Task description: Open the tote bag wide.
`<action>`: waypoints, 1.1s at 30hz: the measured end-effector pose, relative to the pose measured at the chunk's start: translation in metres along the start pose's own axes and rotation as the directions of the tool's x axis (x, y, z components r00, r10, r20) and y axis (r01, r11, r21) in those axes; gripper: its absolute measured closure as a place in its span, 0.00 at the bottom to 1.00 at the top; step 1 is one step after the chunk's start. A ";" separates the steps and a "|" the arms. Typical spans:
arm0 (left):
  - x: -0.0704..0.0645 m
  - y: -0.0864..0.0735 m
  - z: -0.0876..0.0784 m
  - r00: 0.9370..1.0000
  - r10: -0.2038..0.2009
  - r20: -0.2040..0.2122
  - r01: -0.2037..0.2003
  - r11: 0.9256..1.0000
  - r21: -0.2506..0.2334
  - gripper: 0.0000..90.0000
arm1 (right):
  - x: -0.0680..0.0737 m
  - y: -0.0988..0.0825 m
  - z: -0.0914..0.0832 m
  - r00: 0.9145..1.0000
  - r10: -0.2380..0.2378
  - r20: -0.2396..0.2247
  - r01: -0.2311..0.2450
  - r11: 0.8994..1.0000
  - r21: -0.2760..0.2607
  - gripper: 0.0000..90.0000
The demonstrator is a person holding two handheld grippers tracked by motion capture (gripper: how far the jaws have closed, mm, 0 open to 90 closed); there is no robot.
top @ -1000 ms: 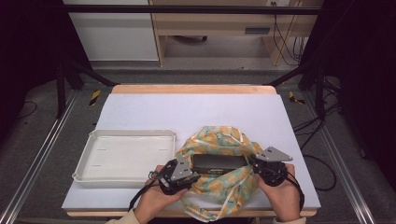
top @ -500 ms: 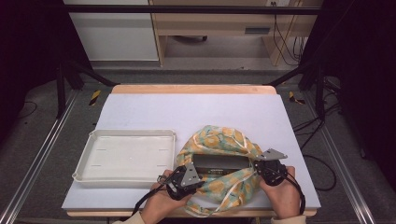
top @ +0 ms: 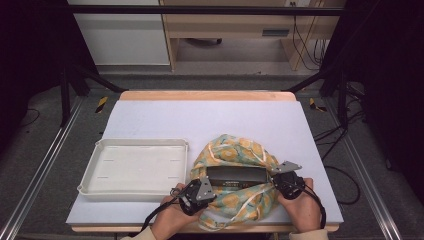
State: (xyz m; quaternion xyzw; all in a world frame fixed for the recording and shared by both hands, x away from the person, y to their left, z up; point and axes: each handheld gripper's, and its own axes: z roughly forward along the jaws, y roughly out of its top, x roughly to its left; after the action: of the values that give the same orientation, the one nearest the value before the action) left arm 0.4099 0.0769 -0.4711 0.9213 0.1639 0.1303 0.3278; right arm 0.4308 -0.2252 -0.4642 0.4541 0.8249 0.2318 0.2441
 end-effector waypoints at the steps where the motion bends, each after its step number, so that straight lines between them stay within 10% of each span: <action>1: 0.001 0.000 0.000 1.000 0.001 -0.001 -0.001 1.000 0.005 1.00 | -0.001 0.000 0.000 1.000 0.003 0.003 -0.003 1.000 0.003 1.00; 10: 0.003 -0.001 -0.001 1.000 0.005 -0.011 -0.005 1.000 0.013 1.00 | -0.008 -0.006 0.003 0.999 0.033 -0.011 -0.033 0.999 -0.003 1.00; 18: 0.002 -0.001 -0.001 1.000 0.004 -0.005 -0.004 1.000 0.005 1.00 | -0.008 -0.001 -0.027 0.994 0.087 -0.064 -0.096 0.984 -0.150 0.99; 26: 0.001 0.000 -0.002 1.000 0.007 0.000 -0.007 1.000 0.002 1.00 | -0.005 0.028 -0.050 0.996 0.034 -0.087 -0.058 0.958 -0.281 1.00; 33: 0.000 0.000 -0.002 1.000 0.009 0.003 -0.009 1.000 0.002 1.00 | -0.020 0.044 -0.009 0.992 0.049 -0.120 -0.077 0.968 -0.241 1.00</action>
State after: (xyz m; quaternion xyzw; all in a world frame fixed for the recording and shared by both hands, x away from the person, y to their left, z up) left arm 0.4092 0.0780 -0.4690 0.9225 0.1594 0.1300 0.3267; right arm 0.4633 -0.2229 -0.4268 0.4328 0.7876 0.3646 0.2439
